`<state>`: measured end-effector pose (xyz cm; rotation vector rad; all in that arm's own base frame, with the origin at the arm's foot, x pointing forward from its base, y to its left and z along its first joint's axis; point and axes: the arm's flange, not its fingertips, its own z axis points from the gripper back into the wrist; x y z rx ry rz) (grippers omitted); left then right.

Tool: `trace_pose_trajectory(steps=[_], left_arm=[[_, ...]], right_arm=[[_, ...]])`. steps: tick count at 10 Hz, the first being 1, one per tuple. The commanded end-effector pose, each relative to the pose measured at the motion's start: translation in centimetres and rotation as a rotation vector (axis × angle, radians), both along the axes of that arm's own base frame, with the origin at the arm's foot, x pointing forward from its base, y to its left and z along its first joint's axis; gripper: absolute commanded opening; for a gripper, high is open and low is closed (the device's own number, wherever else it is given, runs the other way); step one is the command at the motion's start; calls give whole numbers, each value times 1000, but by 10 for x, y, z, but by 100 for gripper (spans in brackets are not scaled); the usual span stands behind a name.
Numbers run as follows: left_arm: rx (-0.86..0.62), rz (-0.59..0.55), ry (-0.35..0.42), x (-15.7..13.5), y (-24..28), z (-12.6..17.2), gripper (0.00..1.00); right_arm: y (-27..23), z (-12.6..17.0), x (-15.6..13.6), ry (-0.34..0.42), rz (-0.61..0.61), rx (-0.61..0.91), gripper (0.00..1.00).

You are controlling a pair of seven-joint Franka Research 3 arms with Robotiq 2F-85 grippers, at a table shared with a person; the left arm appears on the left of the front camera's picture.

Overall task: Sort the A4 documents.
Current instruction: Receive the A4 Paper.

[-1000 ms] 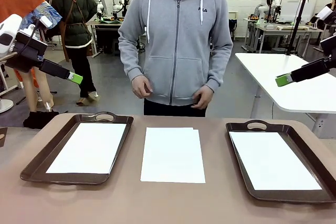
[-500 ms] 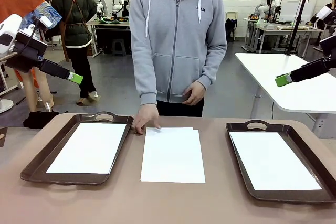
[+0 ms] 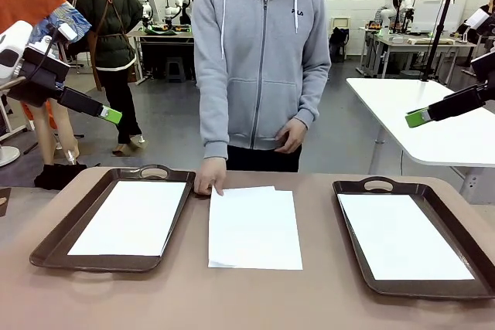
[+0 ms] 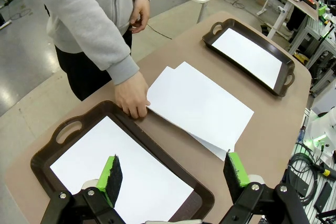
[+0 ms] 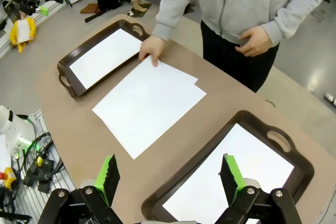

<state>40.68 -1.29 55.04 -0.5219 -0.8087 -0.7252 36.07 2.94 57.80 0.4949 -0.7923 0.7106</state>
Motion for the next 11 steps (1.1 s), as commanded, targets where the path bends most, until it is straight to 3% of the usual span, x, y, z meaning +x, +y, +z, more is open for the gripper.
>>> trace_pose_trajectory(steps=[1,11], left_arm=[[-11,-2,-1,0,1,0,100],[-11,-2,-1,0,1,0,100]], right_arm=[[1,-1,1,1,7,4,100],[1,-1,1,1,7,4,100]])
